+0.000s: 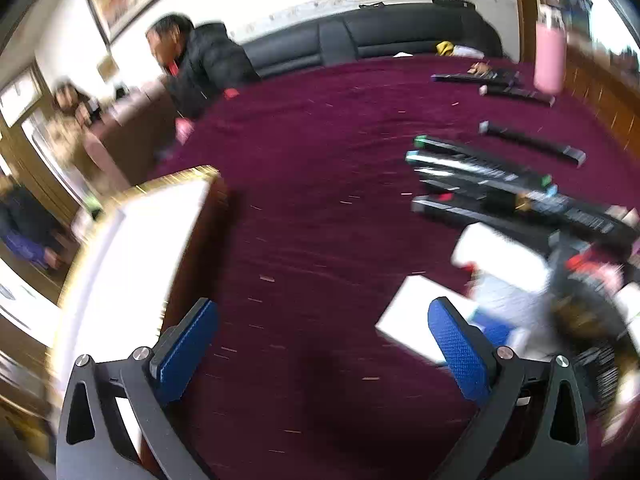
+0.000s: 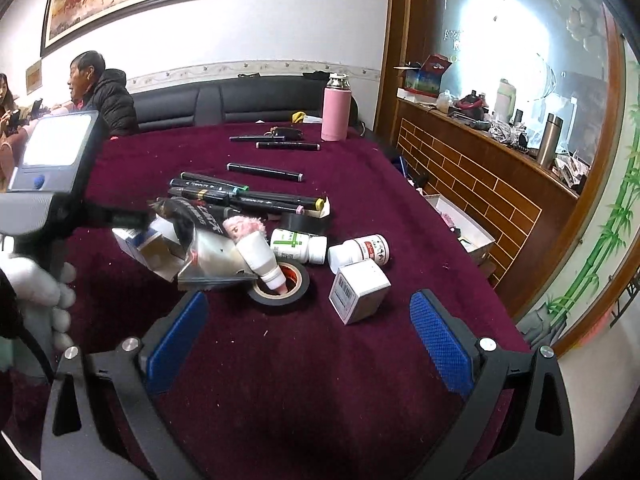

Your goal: Organize objects

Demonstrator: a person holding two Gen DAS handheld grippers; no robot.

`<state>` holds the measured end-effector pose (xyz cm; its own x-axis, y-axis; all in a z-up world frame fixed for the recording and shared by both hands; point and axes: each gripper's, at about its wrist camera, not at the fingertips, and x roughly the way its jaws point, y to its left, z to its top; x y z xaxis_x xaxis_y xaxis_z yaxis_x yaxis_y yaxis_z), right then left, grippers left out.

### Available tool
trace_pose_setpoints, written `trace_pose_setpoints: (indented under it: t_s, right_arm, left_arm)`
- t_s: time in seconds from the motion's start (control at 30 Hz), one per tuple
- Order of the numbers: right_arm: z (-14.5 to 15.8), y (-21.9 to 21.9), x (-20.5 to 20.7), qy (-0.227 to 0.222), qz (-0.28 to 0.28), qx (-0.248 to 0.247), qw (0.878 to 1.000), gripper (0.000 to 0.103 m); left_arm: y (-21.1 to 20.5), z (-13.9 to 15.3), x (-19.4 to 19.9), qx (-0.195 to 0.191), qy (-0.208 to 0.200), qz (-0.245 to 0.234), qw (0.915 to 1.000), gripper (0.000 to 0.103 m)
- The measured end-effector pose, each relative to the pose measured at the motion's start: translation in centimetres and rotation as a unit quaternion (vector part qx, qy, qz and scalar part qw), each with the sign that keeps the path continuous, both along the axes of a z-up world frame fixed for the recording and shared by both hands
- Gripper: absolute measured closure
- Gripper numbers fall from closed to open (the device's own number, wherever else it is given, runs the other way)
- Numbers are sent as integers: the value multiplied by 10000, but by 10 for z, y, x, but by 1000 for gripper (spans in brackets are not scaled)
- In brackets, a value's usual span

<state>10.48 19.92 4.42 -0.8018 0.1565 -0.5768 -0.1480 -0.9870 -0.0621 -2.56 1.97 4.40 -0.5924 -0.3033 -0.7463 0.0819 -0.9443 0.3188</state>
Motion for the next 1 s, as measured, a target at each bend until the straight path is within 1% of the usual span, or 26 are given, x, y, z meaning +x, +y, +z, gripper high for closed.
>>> trace_pose_setpoints:
  t_s: [0.03,0.1,0.17,0.2,0.23,0.27,0.3,0.4,0.43,0.47,0.5,0.53,0.6,0.67,0.73,0.8,0.83,0.87,0.9,0.93,0.97,1.0]
  right_arm:
    - [1,0,0,14,-1,-28,10000,1]
    - [4,-1,2,95,13,-26,10000,1]
    - [9,-3,3,192,18,27,9998,1]
    - [11,-4,2,215,26,22,9998,1]
    - [13,-5,2,237,37,7,9997,1]
    - [15,-5,1,256,62,-19,9997,1]
    - [16,-6,1,258,77,-22,9996,1]
    - [17,-8,1,244,84,-2,9997,1]
    - [17,-8,1,232,71,-15,9997,1]
    - [17,-6,1,211,41,-32,9998,1]
    - [17,-5,0,201,18,-47,9998,1]
    - [17,-3,1,197,-2,-69,9998,1]
    - [18,-1,0,204,-35,-96,9997,1]
    - [21,-1,0,233,-25,-78,9997,1]
    - [23,-3,-1,248,27,-38,9997,1]
    - [24,-7,-2,264,89,-33,9996,1]
    - [25,-8,-3,271,119,-65,9995,1]
    - [25,-9,-5,275,125,-78,9995,1]
    - [26,-9,-5,283,125,-85,9995,1]
    - [27,-9,-6,291,128,-100,9994,1]
    - [28,-9,-7,285,139,-141,9994,1]
    - [29,-9,-8,273,151,-162,9994,1]
  left_arm:
    - [-3,-1,1,-252,18,-42,9997,1]
    - [-13,-2,3,-513,-34,-44,9987,1]
    - [-30,4,8,-62,-40,58,10000,1]
    - [-38,8,7,318,-61,185,9993,1]
    - [-42,11,5,535,-45,243,9983,1]
    - [-42,14,1,676,38,346,9971,1]
    - [-39,16,-4,608,90,375,9974,1]
    - [-11,18,-23,205,129,167,9996,1]
    - [0,15,-28,25,53,7,10000,1]
    - [15,8,-31,-284,-62,-200,9994,1]
    - [26,2,-32,-590,-118,-337,9976,1]
    - [37,-6,-30,-997,-142,-511,9936,1]
    - [45,-15,-21,-1443,-109,-748,9866,1]
    - [40,-8,-10,-1597,18,-836,9836,1]
    - [26,-3,-5,-1707,-47,-917,9810,1]
    - [10,-3,-1,-1793,-127,-947,9791,1]
    - [-1,-2,-1,-1673,-198,-905,9815,1]
    - [-11,2,0,-1394,-251,-853,9862,1]
    - [-23,8,1,-983,-281,-814,9914,1]
    - [-31,14,0,-569,-285,-856,9943,1]
    - [-33,18,2,-210,-229,-1057,9939,1]
    - [-31,23,4,18,-102,-1434,9896,1]
